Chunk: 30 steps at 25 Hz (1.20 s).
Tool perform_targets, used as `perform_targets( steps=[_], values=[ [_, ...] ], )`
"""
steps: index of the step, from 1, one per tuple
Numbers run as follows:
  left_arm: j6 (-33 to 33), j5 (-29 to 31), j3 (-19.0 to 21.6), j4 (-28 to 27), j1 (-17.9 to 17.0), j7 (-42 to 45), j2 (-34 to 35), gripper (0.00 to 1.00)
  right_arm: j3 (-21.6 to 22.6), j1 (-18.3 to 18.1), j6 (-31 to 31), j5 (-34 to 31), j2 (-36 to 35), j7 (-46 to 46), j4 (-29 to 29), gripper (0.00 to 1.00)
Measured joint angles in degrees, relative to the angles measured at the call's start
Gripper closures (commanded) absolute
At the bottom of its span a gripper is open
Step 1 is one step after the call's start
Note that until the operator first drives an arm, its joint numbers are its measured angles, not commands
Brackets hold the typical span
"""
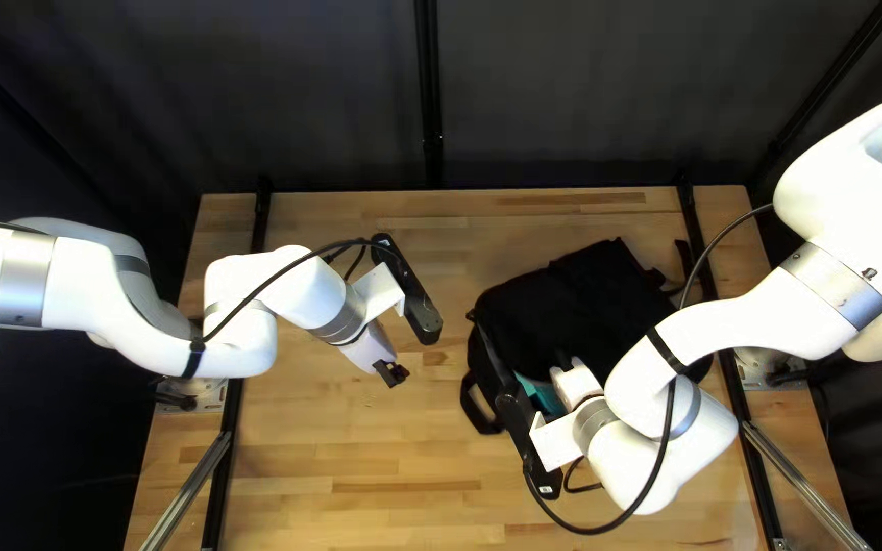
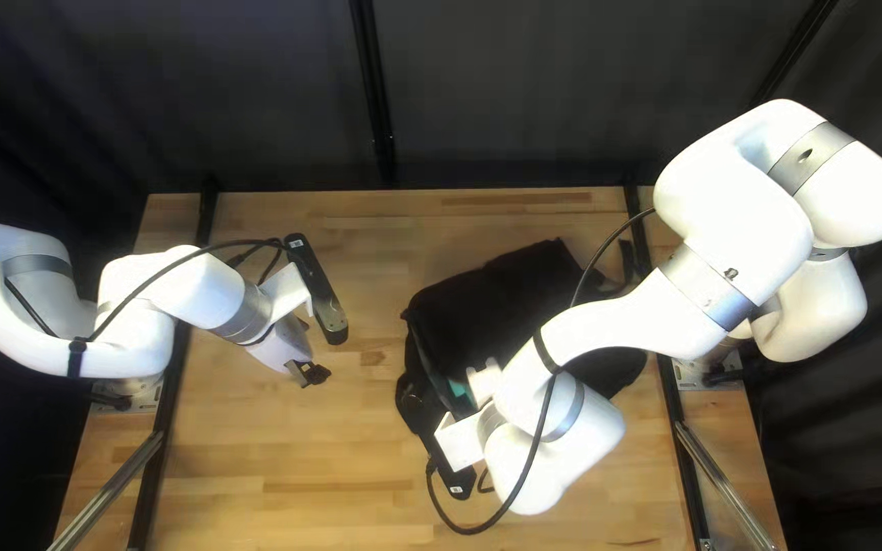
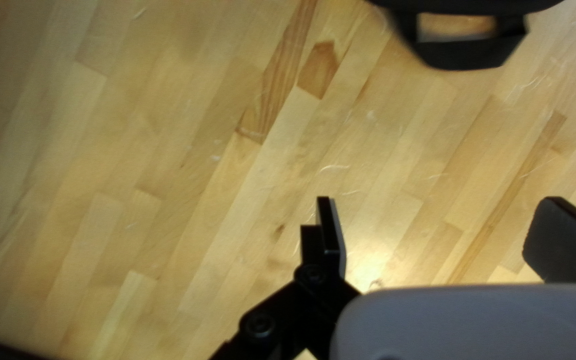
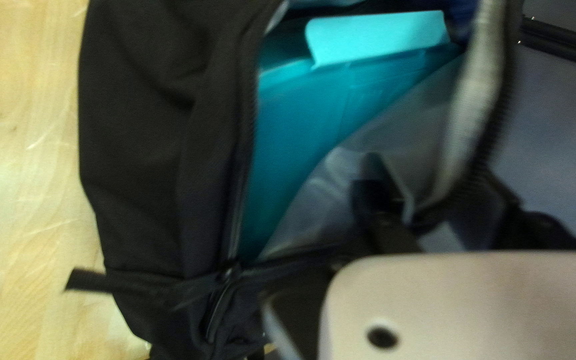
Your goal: Remove a lunch box from a kids backpack
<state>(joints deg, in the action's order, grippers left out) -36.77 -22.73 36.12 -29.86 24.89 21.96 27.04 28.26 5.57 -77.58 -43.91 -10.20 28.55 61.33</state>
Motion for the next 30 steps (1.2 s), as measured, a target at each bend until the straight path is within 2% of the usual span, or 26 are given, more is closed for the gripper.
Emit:
perform_targets(
  steps=[10,18,24,30],
  values=[
    [10.3,2.9,3.3,-4.4,3.8,1.9,-12.3,0.0,-0.7,-0.2,0.4,-2.3,2.6,6.2,-2.3,1.0],
    [17.9,5.4,3.0,-4.2,6.2,0.3,-18.5,0.0,-0.9,-0.4,1.6,-3.5,5.2,8.1,-4.6,1.0],
    [21.4,13.4,3.6,-3.4,9.6,6.5,-22.0,0.0,-0.8,-0.4,1.8,-4.0,6.1,7.2,-4.0,1.0],
    [21.1,21.6,4.0,-3.9,12.7,14.7,-23.4,0.0,-0.6,-0.2,1.1,-4.3,5.8,6.3,-2.4,1.0]
  ],
)
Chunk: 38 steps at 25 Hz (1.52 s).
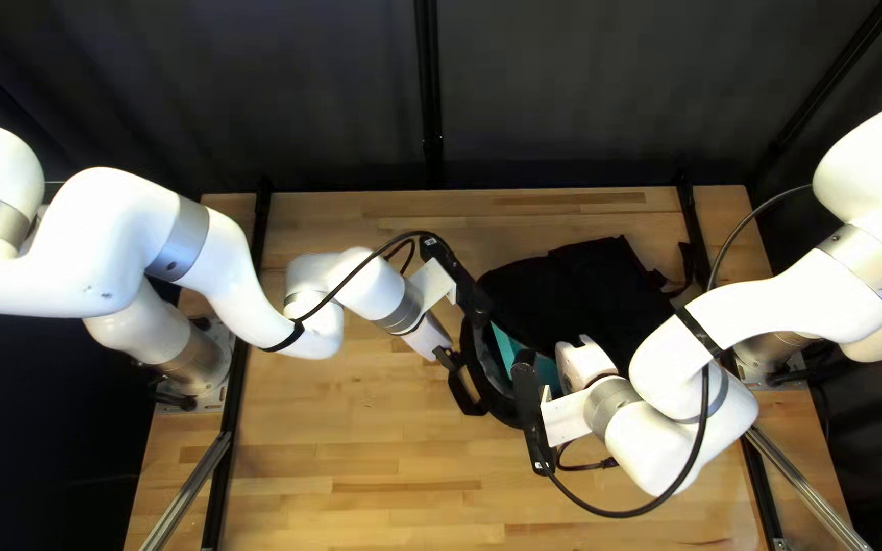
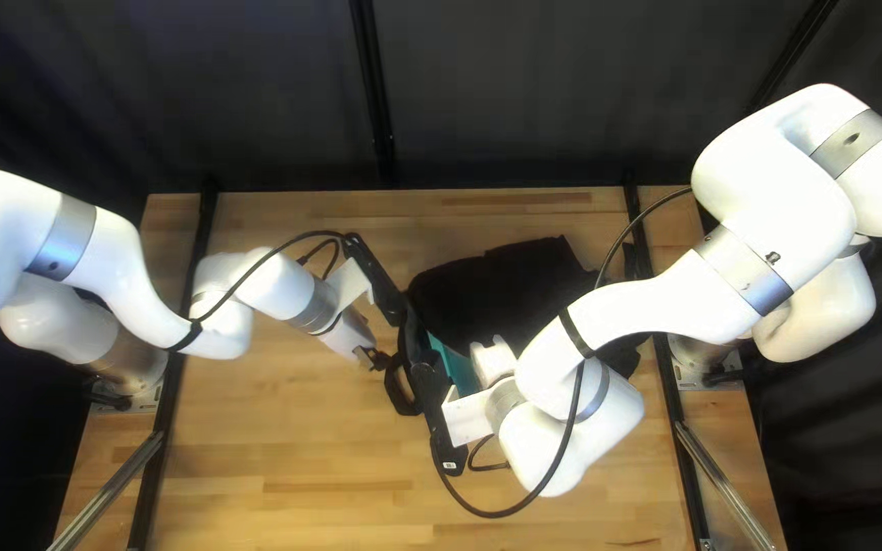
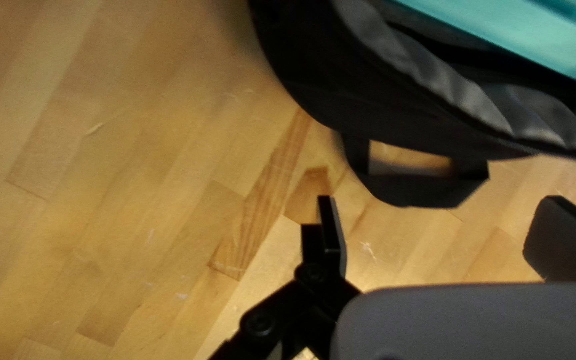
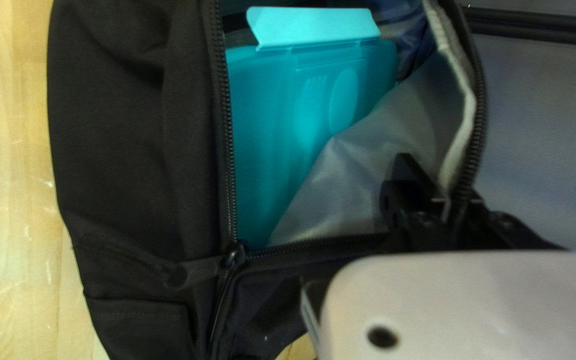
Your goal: Remove a lunch box from a kids backpack
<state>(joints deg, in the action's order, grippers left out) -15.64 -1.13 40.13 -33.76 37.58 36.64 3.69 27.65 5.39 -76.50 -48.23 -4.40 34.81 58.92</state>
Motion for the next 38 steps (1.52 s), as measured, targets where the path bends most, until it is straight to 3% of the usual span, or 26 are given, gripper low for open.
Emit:
perform_targets(
  steps=[14,27,38],
  values=[
    [-0.6,12.9,-1.5,-2.8,2.5,11.7,-5.3,0.0,0.4,0.5,-3.0,-0.4,0.5,-4.3,3.8,1.0],
    [3.2,13.7,-0.3,3.1,1.2,17.2,-2.7,0.0,-0.6,-0.5,-2.9,-1.1,6.8,-6.2,-0.4,1.0],
    [3.7,13.9,-0.2,3.6,1.2,17.7,-2.8,0.0,-1.7,-1.5,-1.4,-1.8,9.6,-4.2,-5.2,1.0]
  ],
)
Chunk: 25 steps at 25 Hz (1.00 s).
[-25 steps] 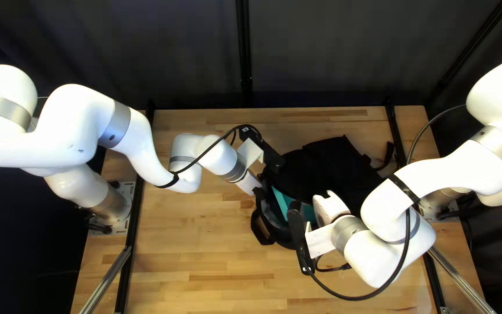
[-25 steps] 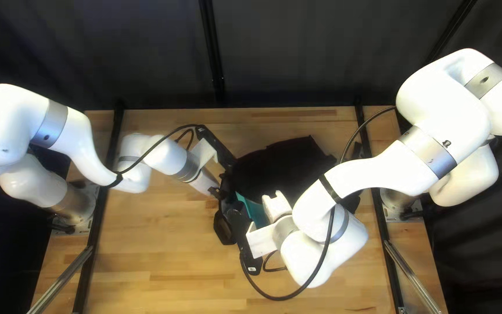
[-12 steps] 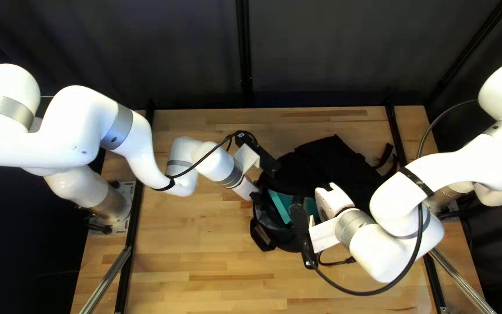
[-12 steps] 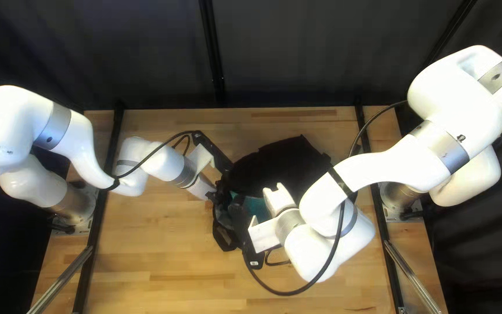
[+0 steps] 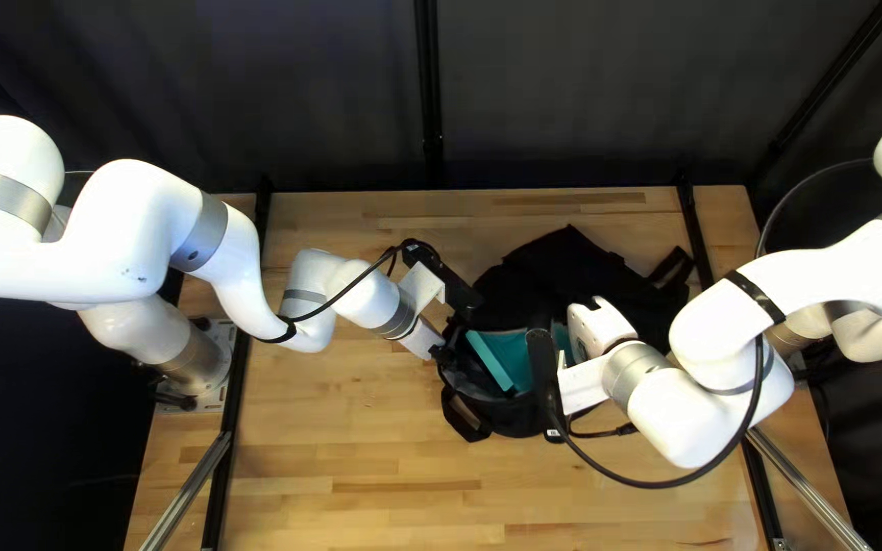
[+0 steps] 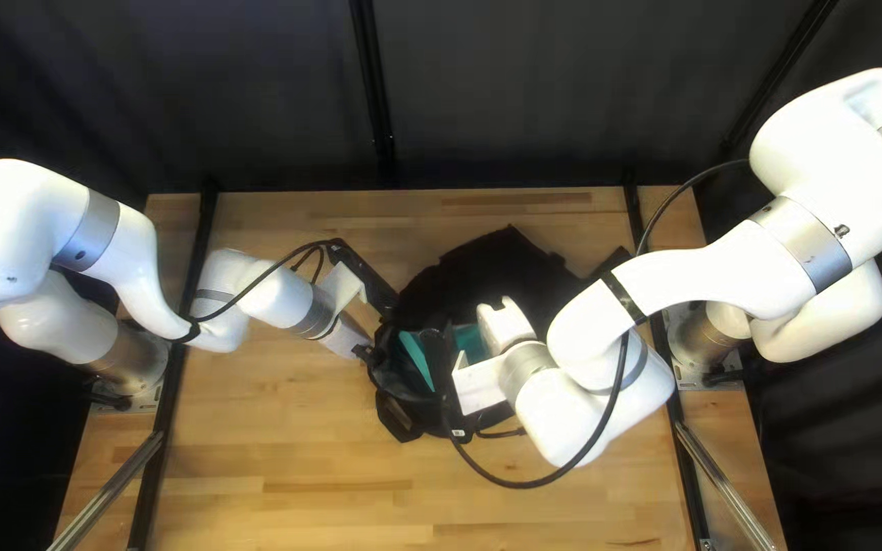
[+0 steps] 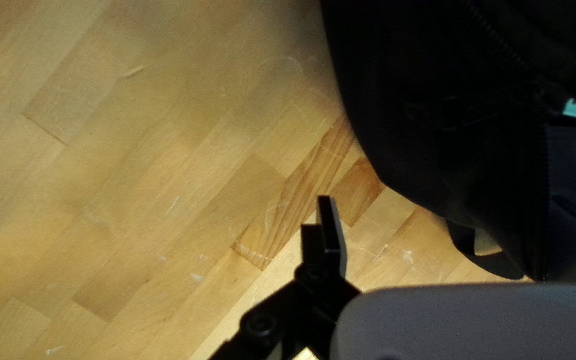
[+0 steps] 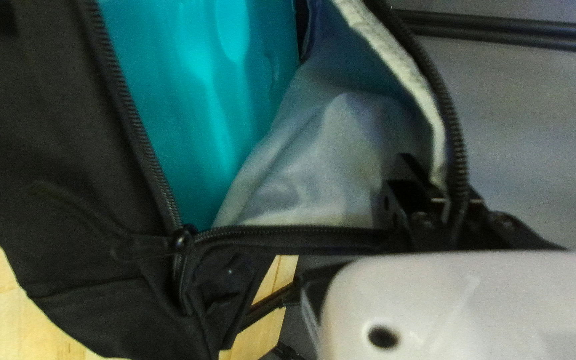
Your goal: Remove a lunch box from a kids backpack
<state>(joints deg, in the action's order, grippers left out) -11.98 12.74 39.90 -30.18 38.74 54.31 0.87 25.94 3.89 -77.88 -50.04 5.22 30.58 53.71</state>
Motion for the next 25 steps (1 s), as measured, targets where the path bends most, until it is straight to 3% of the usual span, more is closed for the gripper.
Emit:
perform_targets(
  steps=[13,25],
  values=[
    [-0.2,0.6,0.3,0.1,-0.2,0.8,0.0,0.0,-2.7,-2.2,6.7,-2.0,2.1,4.6,-8.4,1.0],
    [0.4,1.4,0.4,0.6,-0.2,1.8,0.0,0.0,-5.8,-5.1,11.7,-5.4,2.6,6.5,-12.0,1.0]
  ],
)
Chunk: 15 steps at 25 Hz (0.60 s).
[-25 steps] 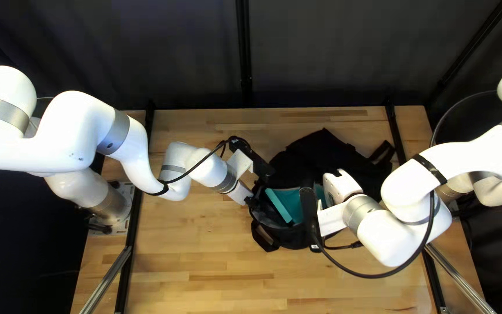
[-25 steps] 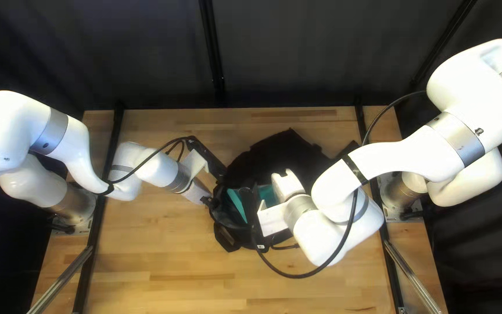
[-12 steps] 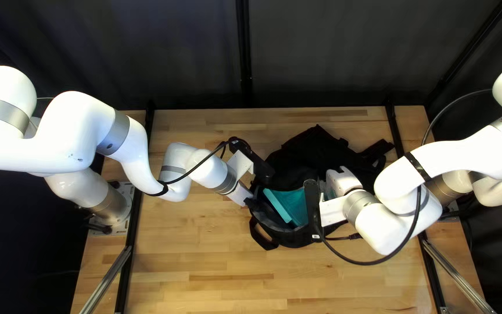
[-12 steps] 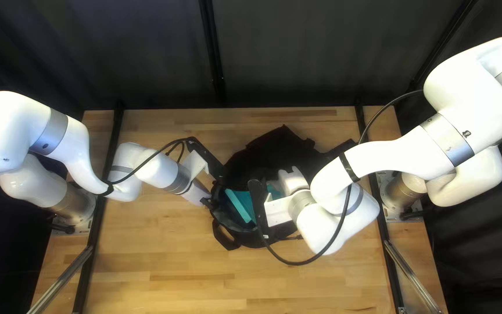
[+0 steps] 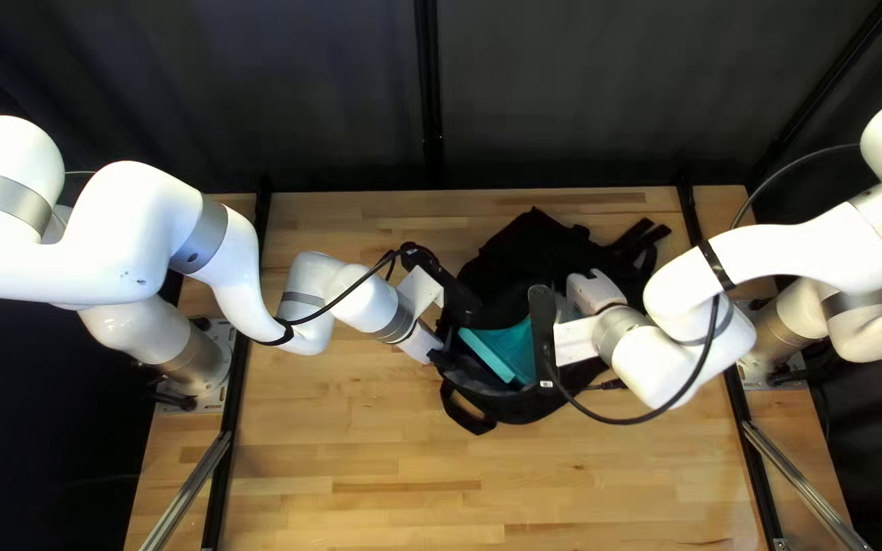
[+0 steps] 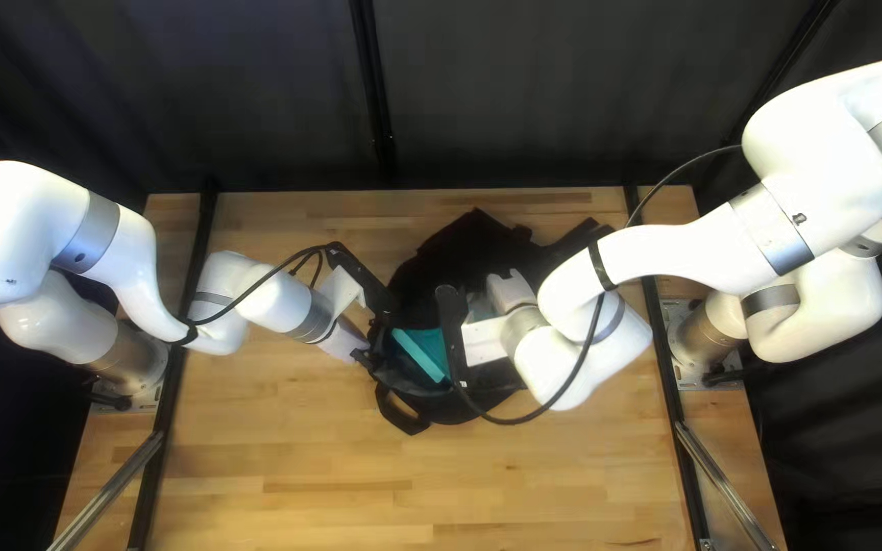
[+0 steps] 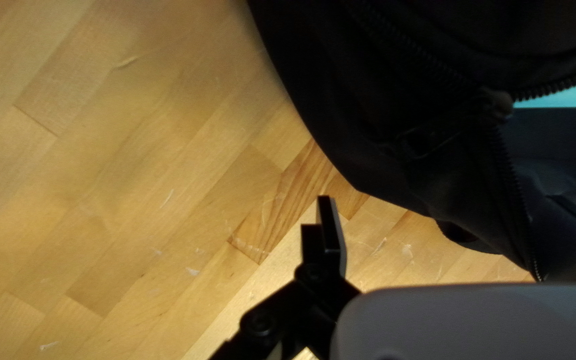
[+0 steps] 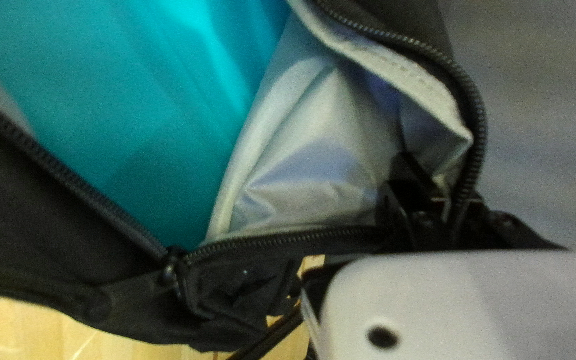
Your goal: Remove a lunch box from a kids backpack
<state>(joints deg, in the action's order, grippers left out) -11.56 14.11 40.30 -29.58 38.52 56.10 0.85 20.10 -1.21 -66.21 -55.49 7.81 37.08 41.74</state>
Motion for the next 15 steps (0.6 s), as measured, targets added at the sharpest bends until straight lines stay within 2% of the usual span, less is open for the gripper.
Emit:
perform_targets(
  steps=[15],
  values=[
    [0.2,-0.4,0.1,0.4,-0.1,-0.1,0.2,0.0,-2.4,-2.0,1.8,-1.7,3.5,0.8,-3.9,1.0]
  ],
)
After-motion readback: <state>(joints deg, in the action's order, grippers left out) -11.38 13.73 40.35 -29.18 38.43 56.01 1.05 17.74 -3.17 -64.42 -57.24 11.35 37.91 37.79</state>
